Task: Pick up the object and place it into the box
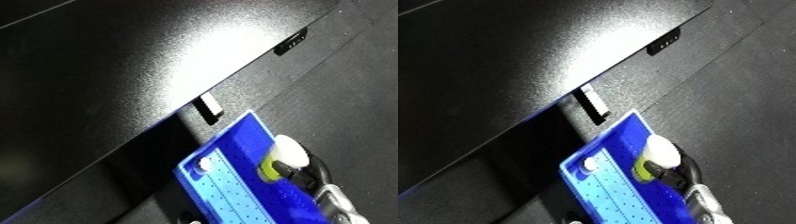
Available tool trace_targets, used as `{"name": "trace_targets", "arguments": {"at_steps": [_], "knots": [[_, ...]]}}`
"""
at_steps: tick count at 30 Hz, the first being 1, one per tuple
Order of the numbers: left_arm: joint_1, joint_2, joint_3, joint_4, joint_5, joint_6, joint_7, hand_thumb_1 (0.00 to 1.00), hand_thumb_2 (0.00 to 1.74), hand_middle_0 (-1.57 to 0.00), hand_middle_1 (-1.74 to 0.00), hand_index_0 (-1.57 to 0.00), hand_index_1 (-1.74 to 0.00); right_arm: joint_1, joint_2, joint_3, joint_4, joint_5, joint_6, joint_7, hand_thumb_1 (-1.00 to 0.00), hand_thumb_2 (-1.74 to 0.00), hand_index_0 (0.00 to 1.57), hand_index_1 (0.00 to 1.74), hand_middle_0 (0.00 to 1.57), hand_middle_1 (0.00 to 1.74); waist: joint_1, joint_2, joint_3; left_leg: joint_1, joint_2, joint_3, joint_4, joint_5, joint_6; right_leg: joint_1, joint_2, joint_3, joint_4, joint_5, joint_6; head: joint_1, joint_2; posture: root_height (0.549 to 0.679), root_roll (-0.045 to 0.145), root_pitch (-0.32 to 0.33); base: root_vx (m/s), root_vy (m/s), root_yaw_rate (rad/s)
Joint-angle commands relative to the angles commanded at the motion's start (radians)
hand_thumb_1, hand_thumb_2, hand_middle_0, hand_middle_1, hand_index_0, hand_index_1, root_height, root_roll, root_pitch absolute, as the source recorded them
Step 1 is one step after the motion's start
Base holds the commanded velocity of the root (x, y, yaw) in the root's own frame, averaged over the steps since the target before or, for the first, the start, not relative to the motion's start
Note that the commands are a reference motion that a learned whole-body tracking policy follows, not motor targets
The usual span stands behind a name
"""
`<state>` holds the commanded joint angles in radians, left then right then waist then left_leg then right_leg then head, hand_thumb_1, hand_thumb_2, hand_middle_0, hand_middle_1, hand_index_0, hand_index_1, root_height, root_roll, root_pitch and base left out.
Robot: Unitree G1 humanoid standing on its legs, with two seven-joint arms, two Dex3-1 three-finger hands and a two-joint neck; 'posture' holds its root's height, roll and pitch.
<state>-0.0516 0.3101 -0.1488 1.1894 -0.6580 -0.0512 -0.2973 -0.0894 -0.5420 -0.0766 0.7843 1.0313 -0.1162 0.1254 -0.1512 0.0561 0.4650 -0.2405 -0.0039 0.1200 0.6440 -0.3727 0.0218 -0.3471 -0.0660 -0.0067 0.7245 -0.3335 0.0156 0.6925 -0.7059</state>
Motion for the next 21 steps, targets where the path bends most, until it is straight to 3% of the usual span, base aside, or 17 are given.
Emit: {"name": "trace_targets", "arguments": {"at_steps": [1, 12, 16, 21], "knots": [[0.000, 0.000, -0.001, 0.001, 0.000, 0.001, -0.001, 0.00, 0.00, 0.00, 0.00, 0.00, 0.00, -0.003, -0.001, 0.002, 0.000, -0.009, -0.002, -0.004, 0.00, 0.00, 0.00, 0.00, 0.00, 0.00, 0.001, 0.001, -0.001, -0.002, -0.001, -0.001, 0.001, 0.001, -0.0005, -0.001, 0.0001, -0.001, 0.001, 0.000, -0.0005, 0.000, -0.002, 0.642, 0.055, -0.042, 0.001, -0.009, 0.031], [-0.003, -0.005, -0.010, 0.001, -0.004, 0.008, 0.002, 0.00, 0.00, 0.00, 0.00, 0.00, 0.00, -0.012, 0.003, 0.022, -0.015, -0.082, 0.000, -0.028, 0.00, 0.00, 0.00, 0.00, 0.00, 0.00, 0.011, 0.001, -0.011, -0.019, -0.005, -0.012, 0.017, 0.005, -0.0033, -0.011, 0.0015, -0.008, 0.020, -0.005, -0.0059, -0.024, -0.027, 0.640, 0.059, -0.041, 0.008, -0.007, 0.032], [-0.003, -0.005, -0.009, 0.004, -0.007, 0.011, 0.005, 0.00, 0.00, 0.00, 0.00, 0.00, 0.00, -0.015, 0.006, 0.029, -0.008, -0.099, 0.025, 0.001, 0.00, 0.00, 0.00, 0.00, 0.00, 0.00, 0.019, -0.001, -0.015, -0.020, -0.005, -0.016, 0.019, 0.008, -0.0051, -0.007, -0.0021, -0.014, 0.021, -0.007, -0.0068, -0.070, -0.043, 0.641, 0.061, -0.043, 0.019, -0.004, 0.042], [0.000, -0.001, -0.010, -0.002, -0.008, 0.015, 0.013, 0.00, 0.00, 0.00, 0.00, 0.00, 0.00, -0.016, 0.016, 0.069, -0.024, -0.173, 0.064, 0.039, 0.00, 0.00, 0.00, 0.00, 0.00, 0.00, 0.036, -0.008, -0.022, -0.024, -0.007, -0.030, 0.015, 0.016, -0.0069, -0.002, -0.0045, -0.024, 0.025, -0.014, -0.0087, -0.170, -0.044, 0.640, 0.060, -0.046, 0.016, -0.030, 0.098]]}}
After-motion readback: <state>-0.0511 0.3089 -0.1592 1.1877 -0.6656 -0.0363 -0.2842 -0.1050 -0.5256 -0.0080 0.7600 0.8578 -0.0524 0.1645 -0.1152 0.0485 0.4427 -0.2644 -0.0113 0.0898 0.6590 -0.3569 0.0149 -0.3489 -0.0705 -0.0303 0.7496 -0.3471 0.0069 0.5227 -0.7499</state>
